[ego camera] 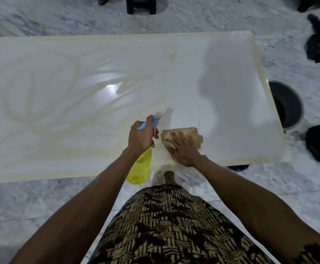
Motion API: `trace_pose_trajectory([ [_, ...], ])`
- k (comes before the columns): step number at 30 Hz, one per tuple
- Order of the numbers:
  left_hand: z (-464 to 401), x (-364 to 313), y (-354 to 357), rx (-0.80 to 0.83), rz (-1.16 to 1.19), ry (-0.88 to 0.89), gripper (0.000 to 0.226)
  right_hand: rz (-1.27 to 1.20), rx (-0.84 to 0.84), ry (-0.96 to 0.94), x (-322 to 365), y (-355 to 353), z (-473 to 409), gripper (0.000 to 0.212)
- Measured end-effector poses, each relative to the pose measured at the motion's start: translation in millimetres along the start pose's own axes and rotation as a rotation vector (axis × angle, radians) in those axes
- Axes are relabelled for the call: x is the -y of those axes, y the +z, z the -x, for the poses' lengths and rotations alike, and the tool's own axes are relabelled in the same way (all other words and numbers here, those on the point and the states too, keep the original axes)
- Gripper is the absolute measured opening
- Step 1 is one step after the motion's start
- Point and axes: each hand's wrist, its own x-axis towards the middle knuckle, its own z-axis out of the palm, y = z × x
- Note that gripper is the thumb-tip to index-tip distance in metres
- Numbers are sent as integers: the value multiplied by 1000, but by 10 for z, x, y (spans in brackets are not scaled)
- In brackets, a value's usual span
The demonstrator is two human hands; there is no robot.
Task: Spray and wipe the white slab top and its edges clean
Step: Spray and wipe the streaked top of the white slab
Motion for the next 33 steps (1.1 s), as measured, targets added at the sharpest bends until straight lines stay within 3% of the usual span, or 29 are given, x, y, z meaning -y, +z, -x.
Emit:
trace_pose_trajectory([
  [3, 316, 98, -82, 4, -19, 33, 48, -214, 152, 118, 191, -64, 160, 60],
  [7, 606, 49, -185, -8, -44, 87, 41, -617, 210, 186, 454, -380, 430, 57],
  [10, 731, -112, -272, -17, -77, 127, 45, -1014, 80, 229, 604, -688, 556, 46],
  [14, 832, -309, -416, 7, -81, 131, 65, -1637, -119, 127, 726, -1020, 535, 52],
  [17, 927, -378, -546, -4, -107, 151, 46, -1907, -154, 82, 872, -1249, 518, 52],
  [20, 1018, -407, -673, -34, -120, 176, 47, -2007, -166, -27, 1020, -1379, 516, 57],
  [30, 1165, -434, -930, -216, -185, 117, 58, -2021, -120, -9, 1356, -1514, 457, 63],
  [33, 1134, -478, -981, -207, -132, 115, 66, -1998, -107, 20, 1376, -1558, 359, 65],
])
